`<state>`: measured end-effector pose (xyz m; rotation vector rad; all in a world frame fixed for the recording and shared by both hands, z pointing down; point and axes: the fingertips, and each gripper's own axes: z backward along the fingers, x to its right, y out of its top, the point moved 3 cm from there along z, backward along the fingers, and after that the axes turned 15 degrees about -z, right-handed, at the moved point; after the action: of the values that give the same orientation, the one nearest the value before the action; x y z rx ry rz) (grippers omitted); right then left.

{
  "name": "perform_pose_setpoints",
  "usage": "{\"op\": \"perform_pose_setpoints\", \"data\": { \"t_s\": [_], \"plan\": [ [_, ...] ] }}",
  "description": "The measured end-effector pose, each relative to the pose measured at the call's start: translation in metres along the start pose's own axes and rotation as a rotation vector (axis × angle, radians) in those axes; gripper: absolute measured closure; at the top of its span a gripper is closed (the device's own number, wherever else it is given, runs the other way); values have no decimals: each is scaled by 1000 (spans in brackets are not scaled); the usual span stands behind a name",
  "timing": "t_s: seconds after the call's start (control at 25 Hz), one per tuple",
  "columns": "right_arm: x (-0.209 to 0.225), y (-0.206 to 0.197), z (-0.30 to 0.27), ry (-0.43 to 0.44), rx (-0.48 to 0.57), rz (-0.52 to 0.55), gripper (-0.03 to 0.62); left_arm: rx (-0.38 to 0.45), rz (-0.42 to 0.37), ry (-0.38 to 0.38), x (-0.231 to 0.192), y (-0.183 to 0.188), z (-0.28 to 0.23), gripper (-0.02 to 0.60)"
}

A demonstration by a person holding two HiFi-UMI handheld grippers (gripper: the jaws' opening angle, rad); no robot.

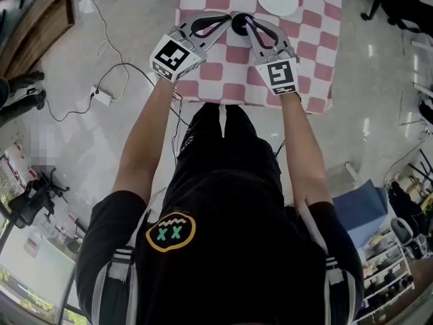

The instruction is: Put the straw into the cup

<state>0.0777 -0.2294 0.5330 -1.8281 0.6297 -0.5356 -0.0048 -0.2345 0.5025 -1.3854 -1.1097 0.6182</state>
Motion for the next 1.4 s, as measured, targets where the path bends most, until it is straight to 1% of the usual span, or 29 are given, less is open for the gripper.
{"op": "perform_pose_setpoints", "data": {
  "t_s": [0.6, 0.76, 0.84, 0.96, 1.12, 1.28, 1.4],
  "plan": [
    [4, -3, 0, -7, 2, -20, 545, 0, 9, 1, 0, -2, -2, 560],
    [6, -3, 1, -5, 4, -31, 505, 1, 10, -1, 0, -1, -3, 560],
    [6, 0, 2, -2, 15, -33, 497, 2, 10, 0, -1, -1, -2, 560],
    [4, 8, 6, 1, 39, -34, 491, 5, 6, 2, -2, 3, -1, 560],
    [0, 21, 12, 2, 70, -17, 491, -24, -11, 1, -3, 9, 0, 560],
    [-5, 42, 23, 7, 111, -5, 499, -25, -39, -6, -4, 28, 2, 560],
    [-11, 63, 33, 17, 153, 7, 506, -32, -37, -11, -3, 45, 7, 560]
  ]
}}
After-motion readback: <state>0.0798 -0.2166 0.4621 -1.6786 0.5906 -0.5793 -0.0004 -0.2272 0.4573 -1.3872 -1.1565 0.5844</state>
